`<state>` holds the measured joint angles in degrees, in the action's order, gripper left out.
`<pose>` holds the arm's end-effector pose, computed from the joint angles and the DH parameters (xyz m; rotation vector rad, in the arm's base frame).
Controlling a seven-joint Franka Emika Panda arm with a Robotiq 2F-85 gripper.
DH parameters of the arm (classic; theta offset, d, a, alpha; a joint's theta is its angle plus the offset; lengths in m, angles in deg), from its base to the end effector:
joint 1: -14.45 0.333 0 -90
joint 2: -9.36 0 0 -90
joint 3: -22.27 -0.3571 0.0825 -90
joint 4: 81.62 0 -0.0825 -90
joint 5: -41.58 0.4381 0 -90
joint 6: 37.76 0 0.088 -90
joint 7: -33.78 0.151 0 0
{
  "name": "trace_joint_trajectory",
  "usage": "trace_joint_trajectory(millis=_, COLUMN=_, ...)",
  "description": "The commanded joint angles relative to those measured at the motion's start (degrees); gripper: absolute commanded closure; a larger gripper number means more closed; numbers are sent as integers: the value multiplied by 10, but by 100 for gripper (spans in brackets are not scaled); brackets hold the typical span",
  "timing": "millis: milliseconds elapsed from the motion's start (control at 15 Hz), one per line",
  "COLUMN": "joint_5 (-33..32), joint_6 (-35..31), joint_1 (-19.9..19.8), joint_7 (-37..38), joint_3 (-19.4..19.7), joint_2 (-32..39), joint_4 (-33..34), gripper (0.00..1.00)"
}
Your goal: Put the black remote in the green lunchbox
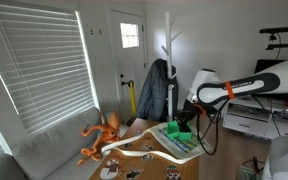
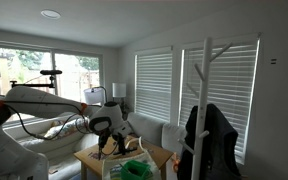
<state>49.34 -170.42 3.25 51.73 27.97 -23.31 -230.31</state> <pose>0.4181 -0.1187 0.4403 -2.7748 0.9783 -0.4199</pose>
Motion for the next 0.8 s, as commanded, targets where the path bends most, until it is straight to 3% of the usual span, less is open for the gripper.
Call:
trace_joint_trajectory(millis=0, joint_5=4, joint_6=2, joint_1=-4, joint_7=2, joint_3=-4, joint_2=-4, joint_4=-1, gripper=60)
trace_joint_trajectory(millis=67, joint_5=4, joint_6=2, joint_1=-4, joint_7=5, joint_3=-5, joint_2=-6, joint_4=-2, gripper=60)
trace_joint_trajectory(millis=133, joint_5=4, joint_6=2, joint_1=-4, joint_7=6, joint_3=-5, joint_2=-6, joint_4=-3, gripper=85)
trace_joint_trajectory(millis=200, joint_5=0, joint_6=-15, joint_1=-30, joint_7=71, joint_3=-21, joint_2=6, joint_4=3, gripper=85)
trace_joint_trajectory(millis=333, joint_5=5, joint_6=5, joint_1=-46, joint_7=107, joint_3=-14, joint_2=20, joint_4=19, gripper=85)
trace_joint_trajectory(millis=733, joint_5=62, joint_6=105, joint_1=-67, joint_7=126, joint_3=45, joint_2=73, joint_4=64, gripper=85)
